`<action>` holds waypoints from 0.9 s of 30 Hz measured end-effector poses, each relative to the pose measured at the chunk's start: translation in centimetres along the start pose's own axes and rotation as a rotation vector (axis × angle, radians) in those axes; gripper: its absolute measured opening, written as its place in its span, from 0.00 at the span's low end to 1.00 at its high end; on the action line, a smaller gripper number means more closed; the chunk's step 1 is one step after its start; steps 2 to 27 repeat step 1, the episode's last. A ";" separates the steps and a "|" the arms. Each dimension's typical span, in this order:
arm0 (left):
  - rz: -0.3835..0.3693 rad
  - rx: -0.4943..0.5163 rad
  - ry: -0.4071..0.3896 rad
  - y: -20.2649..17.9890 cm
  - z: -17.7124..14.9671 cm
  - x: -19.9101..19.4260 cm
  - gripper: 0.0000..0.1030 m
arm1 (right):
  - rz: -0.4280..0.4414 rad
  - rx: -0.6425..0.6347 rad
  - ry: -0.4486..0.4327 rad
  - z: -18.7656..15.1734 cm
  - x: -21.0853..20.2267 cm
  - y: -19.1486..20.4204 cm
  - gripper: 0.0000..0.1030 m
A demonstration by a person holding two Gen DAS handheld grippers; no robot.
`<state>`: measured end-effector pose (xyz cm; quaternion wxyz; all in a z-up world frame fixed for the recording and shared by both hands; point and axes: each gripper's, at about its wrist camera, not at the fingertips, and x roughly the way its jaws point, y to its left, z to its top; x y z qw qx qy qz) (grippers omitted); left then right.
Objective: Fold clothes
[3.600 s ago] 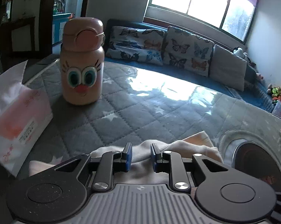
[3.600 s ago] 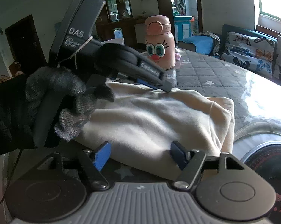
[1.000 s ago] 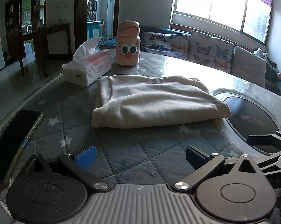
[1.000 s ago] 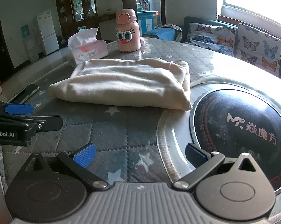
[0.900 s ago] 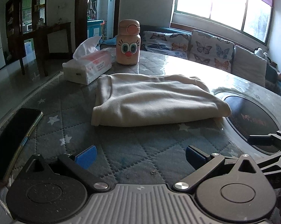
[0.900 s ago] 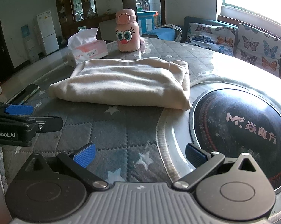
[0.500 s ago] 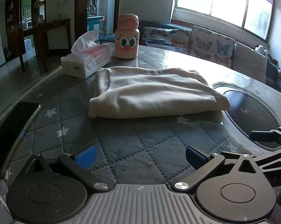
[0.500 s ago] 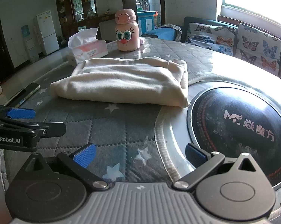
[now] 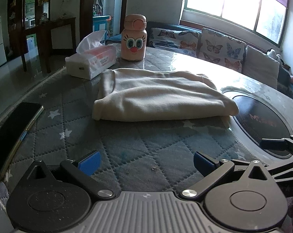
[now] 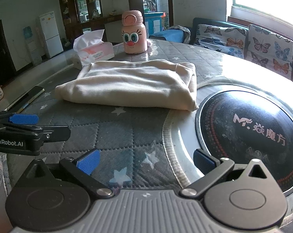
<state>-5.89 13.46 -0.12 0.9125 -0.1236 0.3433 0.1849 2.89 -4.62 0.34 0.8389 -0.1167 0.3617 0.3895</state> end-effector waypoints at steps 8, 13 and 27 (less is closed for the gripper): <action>0.001 0.001 0.000 0.0 0.0 0.0 1.00 | 0.000 0.000 -0.001 0.0 0.0 0.0 1.00; 0.001 0.001 0.000 0.0 0.0 0.0 1.00 | 0.000 0.000 -0.001 0.0 0.0 0.0 1.00; 0.001 0.001 0.000 0.0 0.0 0.0 1.00 | 0.000 0.000 -0.001 0.0 0.0 0.0 1.00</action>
